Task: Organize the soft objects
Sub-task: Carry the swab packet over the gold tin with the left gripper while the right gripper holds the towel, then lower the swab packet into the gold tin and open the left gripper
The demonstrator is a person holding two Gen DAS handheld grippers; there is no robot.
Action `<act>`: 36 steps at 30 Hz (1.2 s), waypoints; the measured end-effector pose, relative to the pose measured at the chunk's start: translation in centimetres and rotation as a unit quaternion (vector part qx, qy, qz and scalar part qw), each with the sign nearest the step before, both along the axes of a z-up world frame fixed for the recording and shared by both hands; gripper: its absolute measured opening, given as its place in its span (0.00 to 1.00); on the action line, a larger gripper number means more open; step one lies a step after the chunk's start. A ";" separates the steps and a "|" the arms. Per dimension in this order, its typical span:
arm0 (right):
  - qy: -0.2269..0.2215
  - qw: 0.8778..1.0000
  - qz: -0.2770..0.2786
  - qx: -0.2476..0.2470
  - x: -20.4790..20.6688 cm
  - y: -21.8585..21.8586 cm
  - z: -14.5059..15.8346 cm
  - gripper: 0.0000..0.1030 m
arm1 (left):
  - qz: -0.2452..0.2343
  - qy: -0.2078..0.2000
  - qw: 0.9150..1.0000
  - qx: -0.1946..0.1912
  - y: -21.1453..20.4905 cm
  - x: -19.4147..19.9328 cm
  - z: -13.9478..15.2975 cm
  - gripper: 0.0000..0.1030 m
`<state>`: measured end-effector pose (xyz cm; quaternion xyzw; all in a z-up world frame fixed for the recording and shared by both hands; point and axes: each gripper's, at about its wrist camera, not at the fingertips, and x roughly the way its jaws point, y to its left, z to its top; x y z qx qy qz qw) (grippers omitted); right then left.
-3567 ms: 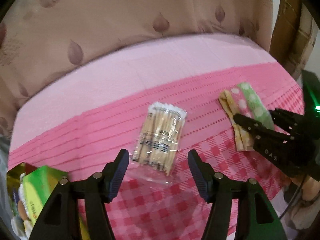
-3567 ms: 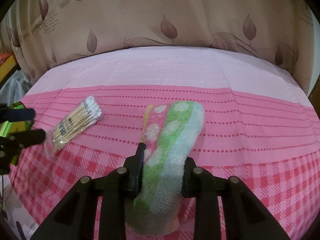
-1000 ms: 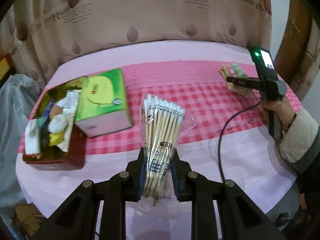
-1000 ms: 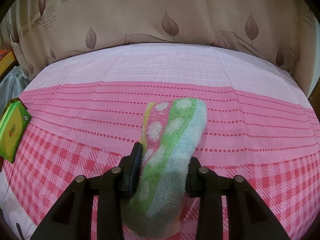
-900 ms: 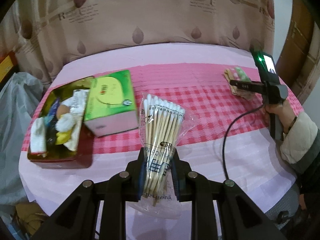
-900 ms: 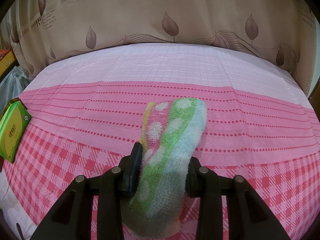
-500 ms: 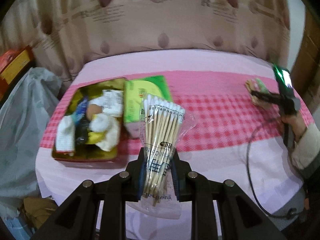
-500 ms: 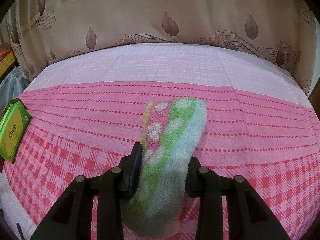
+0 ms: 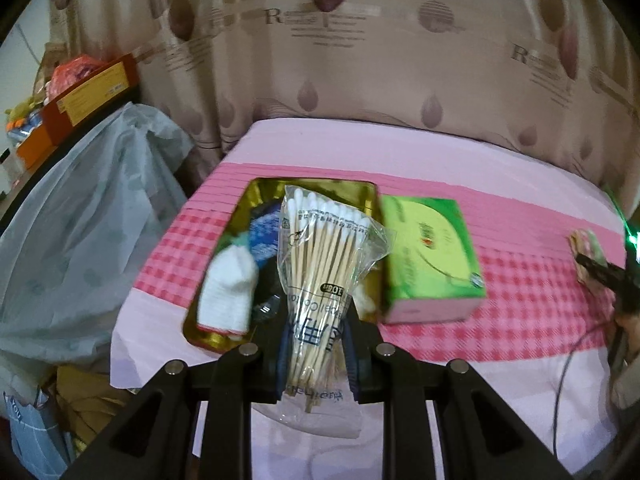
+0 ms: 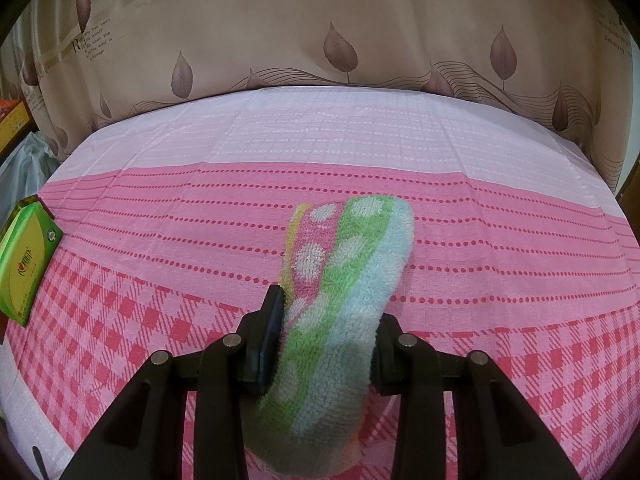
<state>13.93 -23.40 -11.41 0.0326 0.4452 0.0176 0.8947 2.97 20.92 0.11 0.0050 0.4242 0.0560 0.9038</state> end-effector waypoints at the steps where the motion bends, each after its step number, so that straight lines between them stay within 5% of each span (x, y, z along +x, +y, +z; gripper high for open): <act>1: 0.000 1.000 0.000 0.000 0.0 0.0 0.0 0.33 | 0.005 0.001 1.000 -0.003 0.5 0.4 -0.1 0.22; 10: 0.000 1.000 0.000 -0.004 0.0 0.1 -0.1 0.33 | 0.041 0.010 0.999 -0.011 3.5 4.0 -1.7 0.22; 21: 0.001 1.000 -0.002 -0.013 -0.1 0.1 -0.2 0.35 | 0.032 0.038 0.999 -0.016 4.2 7.7 -4.8 0.22; 36: 0.002 1.000 -0.005 -0.013 -0.1 -0.1 -0.3 0.38 | 0.028 0.047 0.998 0.004 3.6 8.4 -5.8 0.26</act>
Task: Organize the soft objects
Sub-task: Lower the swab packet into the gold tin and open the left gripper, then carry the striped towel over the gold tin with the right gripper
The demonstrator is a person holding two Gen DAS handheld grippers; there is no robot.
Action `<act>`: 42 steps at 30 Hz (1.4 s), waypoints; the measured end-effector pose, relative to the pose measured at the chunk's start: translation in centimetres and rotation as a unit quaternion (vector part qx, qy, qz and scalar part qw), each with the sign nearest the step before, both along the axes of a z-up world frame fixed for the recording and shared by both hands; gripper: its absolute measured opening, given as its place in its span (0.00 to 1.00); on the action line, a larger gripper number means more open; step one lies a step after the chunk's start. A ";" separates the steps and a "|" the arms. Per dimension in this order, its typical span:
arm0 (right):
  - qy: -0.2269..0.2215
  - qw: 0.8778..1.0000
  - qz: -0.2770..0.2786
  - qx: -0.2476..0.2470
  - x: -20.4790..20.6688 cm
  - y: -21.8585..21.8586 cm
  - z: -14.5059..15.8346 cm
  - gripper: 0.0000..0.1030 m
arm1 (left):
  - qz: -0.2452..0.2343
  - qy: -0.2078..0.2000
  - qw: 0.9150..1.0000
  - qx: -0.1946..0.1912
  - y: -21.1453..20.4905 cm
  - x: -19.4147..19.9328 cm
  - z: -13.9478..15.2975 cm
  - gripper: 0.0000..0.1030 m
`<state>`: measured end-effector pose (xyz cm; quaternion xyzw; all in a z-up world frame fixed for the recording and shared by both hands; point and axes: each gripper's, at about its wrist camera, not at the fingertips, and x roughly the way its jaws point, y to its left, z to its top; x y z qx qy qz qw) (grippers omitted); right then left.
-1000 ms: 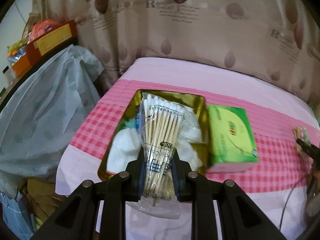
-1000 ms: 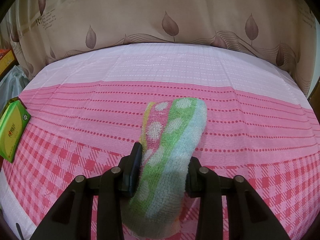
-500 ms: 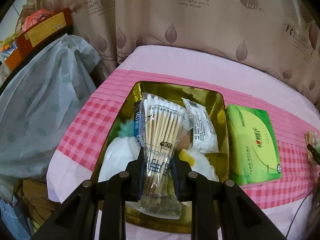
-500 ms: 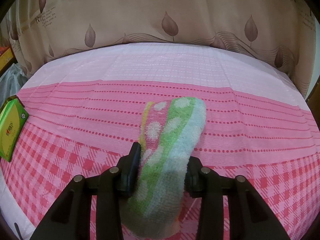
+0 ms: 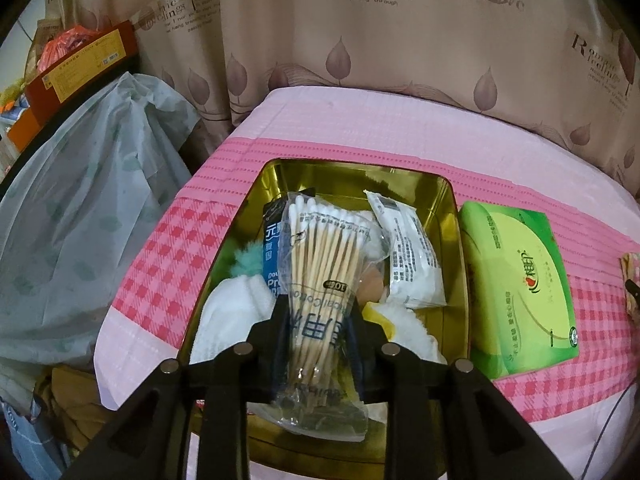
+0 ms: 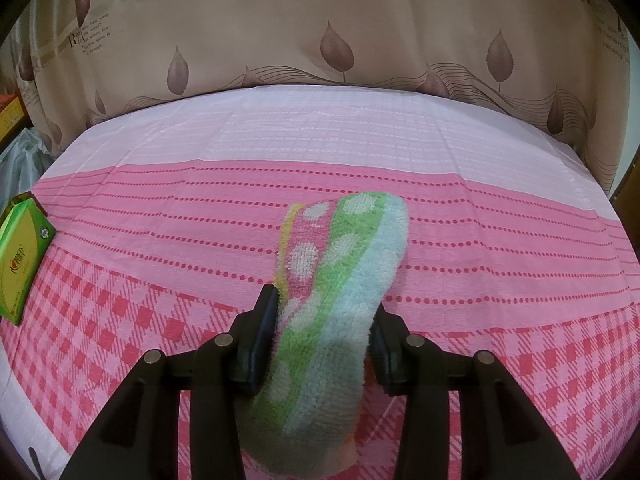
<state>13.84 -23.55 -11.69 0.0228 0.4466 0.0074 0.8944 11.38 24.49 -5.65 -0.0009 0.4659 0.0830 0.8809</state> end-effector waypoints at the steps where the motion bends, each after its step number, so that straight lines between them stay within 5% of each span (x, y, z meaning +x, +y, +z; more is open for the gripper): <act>1: 0.000 1.000 0.000 -0.001 0.0 0.0 0.0 0.38 | -0.001 0.000 1.000 0.000 0.1 0.0 0.0 0.27; 7: -0.001 1.000 0.000 -0.004 0.0 0.0 0.0 0.38 | -0.001 -0.007 1.000 0.006 -0.2 -0.4 0.4 0.40; 18: -0.005 1.000 0.002 -0.014 -0.2 0.4 0.2 0.29 | 0.019 -0.032 0.999 0.020 0.1 -2.0 1.5 0.47; 42: -0.007 0.999 0.039 -0.003 -4.5 4.5 1.6 0.22 | 0.095 -0.054 0.994 -0.009 3.2 -5.4 2.9 0.48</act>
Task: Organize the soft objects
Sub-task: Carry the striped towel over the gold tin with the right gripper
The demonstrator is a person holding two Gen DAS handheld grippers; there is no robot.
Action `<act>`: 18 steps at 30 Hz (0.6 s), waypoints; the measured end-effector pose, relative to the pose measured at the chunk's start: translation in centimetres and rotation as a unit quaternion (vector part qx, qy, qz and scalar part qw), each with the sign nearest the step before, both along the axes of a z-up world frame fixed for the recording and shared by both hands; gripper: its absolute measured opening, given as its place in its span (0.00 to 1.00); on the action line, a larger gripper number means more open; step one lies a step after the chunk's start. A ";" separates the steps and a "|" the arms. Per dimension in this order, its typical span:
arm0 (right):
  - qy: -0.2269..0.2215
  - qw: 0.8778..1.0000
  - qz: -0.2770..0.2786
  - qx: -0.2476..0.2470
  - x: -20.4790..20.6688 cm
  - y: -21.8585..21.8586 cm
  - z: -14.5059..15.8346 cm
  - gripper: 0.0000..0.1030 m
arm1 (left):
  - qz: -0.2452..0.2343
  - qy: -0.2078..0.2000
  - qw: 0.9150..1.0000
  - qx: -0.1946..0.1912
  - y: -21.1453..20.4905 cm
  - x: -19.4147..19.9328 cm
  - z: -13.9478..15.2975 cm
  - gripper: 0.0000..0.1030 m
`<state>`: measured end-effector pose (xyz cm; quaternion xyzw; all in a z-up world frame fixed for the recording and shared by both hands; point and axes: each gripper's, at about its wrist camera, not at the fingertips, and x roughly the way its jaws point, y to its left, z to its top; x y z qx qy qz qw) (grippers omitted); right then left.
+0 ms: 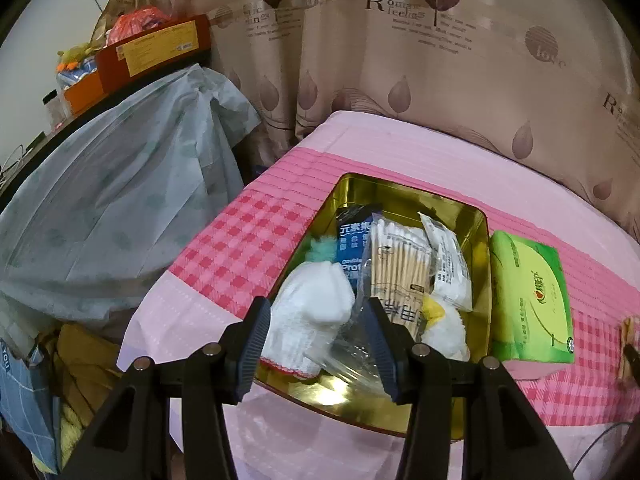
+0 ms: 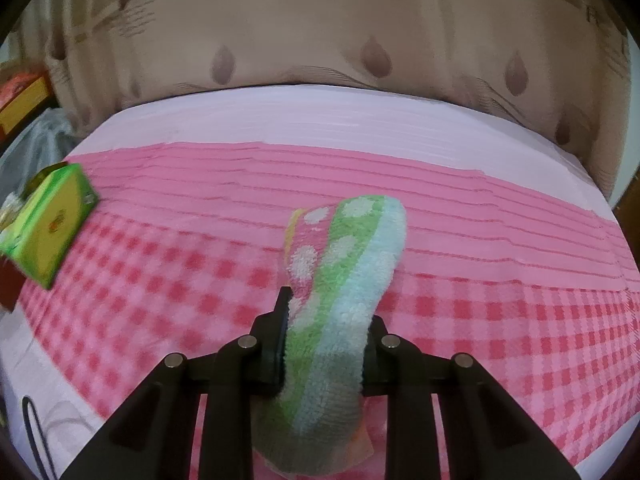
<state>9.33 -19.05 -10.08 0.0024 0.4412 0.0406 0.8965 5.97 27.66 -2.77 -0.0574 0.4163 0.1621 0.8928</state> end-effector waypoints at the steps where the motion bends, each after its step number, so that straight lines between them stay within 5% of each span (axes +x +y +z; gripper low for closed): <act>1: -0.001 1.000 0.006 0.001 -0.2 0.4 0.1 0.22 | 0.001 0.000 1.000 0.000 0.0 0.0 0.0 0.48; 18: -0.028 0.981 0.191 0.027 -4.2 14.3 4.5 0.21 | 0.040 0.002 0.999 -0.002 1.7 -0.2 0.0 0.48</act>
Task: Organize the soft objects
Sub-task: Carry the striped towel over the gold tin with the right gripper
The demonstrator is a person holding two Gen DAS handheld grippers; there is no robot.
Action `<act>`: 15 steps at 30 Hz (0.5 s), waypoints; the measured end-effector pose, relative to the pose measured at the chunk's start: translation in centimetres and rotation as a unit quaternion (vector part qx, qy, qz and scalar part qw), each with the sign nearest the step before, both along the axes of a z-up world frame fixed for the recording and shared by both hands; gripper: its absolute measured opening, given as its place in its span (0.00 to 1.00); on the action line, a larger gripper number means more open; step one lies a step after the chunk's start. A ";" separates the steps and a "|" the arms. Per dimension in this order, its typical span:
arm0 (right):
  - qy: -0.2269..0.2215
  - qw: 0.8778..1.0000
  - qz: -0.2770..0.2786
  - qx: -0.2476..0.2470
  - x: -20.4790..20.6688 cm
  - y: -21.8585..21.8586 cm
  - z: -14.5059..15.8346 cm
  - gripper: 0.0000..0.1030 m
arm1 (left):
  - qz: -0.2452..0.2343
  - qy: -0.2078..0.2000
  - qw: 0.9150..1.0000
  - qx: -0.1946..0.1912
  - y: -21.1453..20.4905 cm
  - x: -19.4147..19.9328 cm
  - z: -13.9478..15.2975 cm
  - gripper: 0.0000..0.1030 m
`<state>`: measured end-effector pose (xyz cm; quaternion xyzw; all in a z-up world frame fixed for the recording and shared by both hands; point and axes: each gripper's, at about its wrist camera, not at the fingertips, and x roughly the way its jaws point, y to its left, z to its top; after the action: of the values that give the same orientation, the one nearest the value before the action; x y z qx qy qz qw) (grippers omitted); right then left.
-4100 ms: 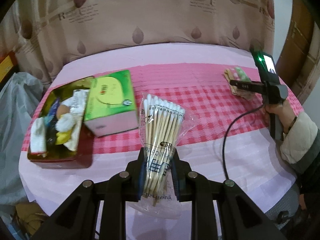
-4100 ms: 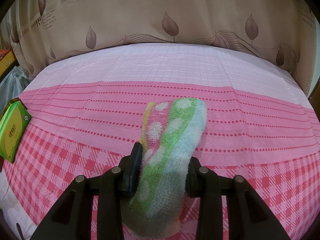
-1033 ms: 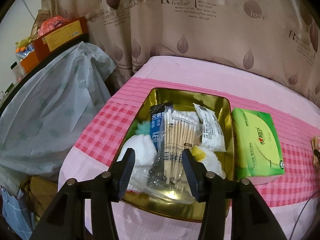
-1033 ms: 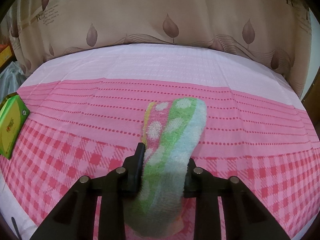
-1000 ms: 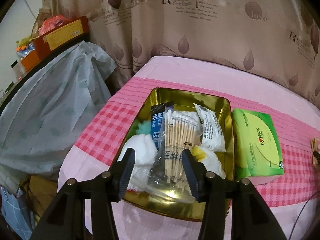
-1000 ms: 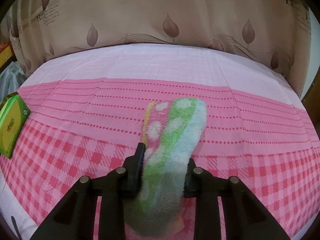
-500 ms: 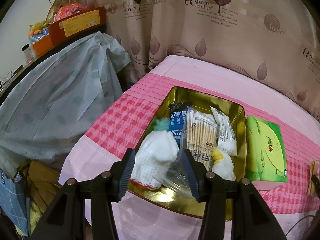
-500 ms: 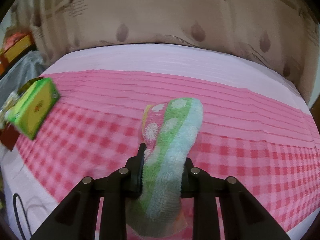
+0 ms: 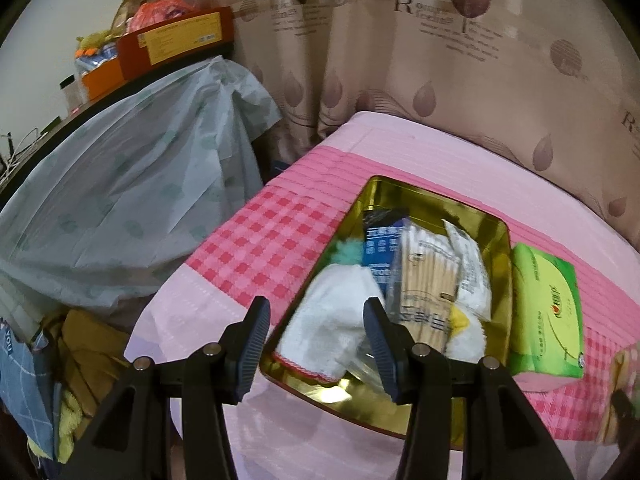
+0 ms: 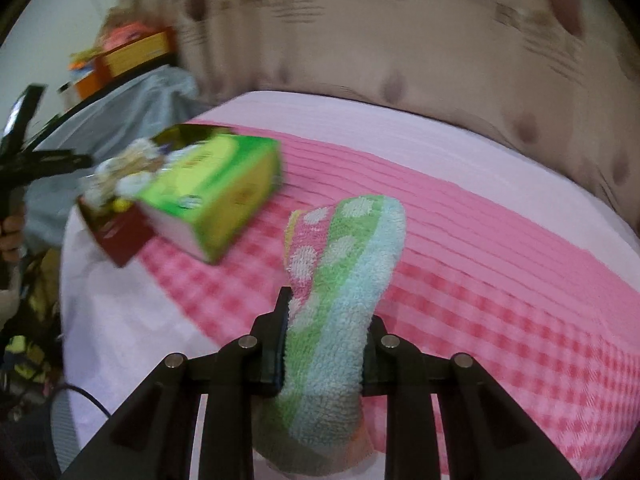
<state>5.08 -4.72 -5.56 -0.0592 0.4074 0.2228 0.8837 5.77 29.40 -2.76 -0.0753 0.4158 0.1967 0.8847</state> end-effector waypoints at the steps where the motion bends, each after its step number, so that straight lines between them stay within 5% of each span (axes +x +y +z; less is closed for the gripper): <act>1: -0.002 1.000 0.011 0.001 -0.1 0.9 0.3 0.21 | 0.004 0.000 1.000 0.001 0.2 0.0 0.0 0.48; 15: -0.027 0.987 0.161 0.012 0.0 14.5 3.9 0.21 | 0.032 0.000 0.999 0.022 1.2 -0.2 0.2 0.48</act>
<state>5.09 9.81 -1.66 -0.1191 0.3662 0.3650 0.8476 5.57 30.61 -2.55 -0.0692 0.4085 0.2335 0.8797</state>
